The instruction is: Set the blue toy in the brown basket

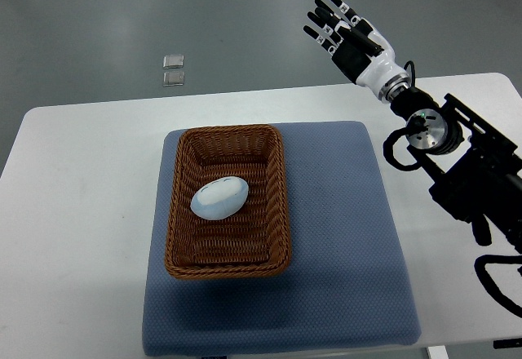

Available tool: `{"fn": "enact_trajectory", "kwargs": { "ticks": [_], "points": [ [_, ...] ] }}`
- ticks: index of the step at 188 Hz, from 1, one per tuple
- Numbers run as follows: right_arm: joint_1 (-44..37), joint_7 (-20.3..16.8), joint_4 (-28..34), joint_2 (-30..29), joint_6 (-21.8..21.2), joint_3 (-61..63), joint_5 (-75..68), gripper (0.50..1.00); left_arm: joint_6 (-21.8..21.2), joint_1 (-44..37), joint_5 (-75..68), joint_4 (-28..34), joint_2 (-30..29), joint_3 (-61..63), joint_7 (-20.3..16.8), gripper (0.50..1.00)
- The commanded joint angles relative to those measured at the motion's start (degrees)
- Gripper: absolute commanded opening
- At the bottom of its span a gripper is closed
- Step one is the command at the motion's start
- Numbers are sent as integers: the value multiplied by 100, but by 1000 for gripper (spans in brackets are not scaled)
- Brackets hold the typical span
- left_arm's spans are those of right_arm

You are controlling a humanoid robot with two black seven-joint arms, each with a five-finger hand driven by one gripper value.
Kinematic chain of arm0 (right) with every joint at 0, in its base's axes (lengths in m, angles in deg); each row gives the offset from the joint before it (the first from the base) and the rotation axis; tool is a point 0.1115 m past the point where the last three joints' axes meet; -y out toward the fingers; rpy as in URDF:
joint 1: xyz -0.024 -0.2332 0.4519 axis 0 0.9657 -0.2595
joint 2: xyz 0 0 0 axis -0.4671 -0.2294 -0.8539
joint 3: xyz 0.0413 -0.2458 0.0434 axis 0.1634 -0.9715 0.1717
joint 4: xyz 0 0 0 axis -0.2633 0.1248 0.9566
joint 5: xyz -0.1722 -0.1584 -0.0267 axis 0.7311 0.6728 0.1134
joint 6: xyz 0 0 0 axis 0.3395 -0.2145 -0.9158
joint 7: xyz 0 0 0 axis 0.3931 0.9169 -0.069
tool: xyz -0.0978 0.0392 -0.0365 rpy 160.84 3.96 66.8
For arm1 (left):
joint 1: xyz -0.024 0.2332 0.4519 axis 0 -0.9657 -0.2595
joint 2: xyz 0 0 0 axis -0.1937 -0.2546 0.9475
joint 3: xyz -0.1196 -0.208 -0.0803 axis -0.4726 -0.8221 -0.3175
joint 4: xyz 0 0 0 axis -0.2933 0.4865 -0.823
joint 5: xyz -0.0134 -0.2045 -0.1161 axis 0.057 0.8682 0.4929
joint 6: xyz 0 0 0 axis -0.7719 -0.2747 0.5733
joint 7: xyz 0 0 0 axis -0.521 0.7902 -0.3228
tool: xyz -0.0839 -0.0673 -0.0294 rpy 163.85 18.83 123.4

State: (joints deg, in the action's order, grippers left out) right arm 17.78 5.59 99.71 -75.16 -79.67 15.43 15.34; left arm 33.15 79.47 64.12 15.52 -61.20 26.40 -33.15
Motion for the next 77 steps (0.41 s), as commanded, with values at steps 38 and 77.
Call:
{"fn": "enact_trajectory", "kwargs": {
  "ticks": [38, 77],
  "points": [
    [360, 261, -896, -261, -599, 227, -20, 909, 1, -2, 0, -3, 0, 2, -8, 1000],
    [500, 261, -931, -252, -634, 218, -20, 909, 10, -2, 0, -12, 0, 2, -8, 1000]
  ]
}}
